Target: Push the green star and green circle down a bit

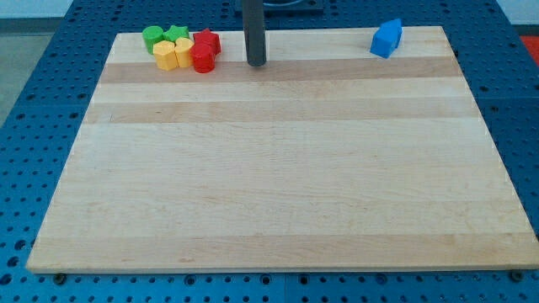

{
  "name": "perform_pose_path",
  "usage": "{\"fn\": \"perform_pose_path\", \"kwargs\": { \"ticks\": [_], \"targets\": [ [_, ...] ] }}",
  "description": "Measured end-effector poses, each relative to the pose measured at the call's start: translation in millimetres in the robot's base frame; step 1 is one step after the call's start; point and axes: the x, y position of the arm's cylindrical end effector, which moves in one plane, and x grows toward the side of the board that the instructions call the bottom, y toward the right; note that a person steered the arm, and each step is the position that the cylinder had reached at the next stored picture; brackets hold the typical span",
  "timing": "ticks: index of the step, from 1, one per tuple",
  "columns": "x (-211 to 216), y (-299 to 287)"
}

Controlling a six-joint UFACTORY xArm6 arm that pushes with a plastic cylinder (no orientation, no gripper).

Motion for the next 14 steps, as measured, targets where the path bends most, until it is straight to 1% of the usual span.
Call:
{"fn": "perform_pose_path", "kwargs": {
  "ticks": [2, 3, 4, 5, 6, 7, 8, 9, 10, 11, 14],
  "targets": [
    [-1, 0],
    [28, -6],
    [68, -45],
    [81, -119],
    [81, -199],
    [64, -256],
    [39, -268],
    [0, -266],
    [-44, -256],
    [-76, -247],
    [-76, -202]
  ]
}}
